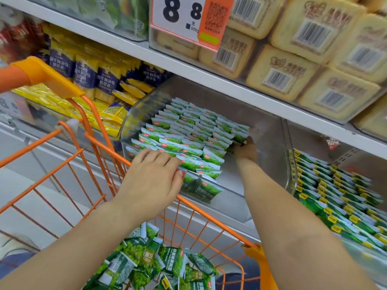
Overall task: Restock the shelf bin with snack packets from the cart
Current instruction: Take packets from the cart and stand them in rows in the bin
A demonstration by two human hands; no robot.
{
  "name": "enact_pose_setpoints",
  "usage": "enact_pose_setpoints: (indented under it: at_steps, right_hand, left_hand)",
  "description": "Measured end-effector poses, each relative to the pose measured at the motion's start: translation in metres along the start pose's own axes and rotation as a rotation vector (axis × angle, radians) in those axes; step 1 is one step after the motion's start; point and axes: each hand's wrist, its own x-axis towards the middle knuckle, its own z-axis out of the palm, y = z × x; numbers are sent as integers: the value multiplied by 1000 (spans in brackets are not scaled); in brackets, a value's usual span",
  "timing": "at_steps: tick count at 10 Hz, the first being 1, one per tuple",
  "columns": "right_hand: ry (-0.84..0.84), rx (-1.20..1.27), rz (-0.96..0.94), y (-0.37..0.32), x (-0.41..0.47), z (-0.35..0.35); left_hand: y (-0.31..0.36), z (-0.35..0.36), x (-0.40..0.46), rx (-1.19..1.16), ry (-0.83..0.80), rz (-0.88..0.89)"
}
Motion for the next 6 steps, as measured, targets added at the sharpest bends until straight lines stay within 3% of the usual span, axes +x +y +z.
enact_pose_setpoints:
  at_steps: [3, 4, 5, 6]
  right_hand:
    - [-45, -167, 133, -4, 4, 6]
    - [-86, -27, 216, -13, 5, 2]
    - [-48, 50, 201, -40, -9, -10]
    - [-41, 146, 31, -57, -66, -34]
  left_hand:
    - [-3, 1, 0, -9, 10, 9]
    - [-2, -6, 3, -48, -70, -10]
    - [-2, -22, 5, -186, -216, -51]
    - [0, -51, 4, -450, -291, -136]
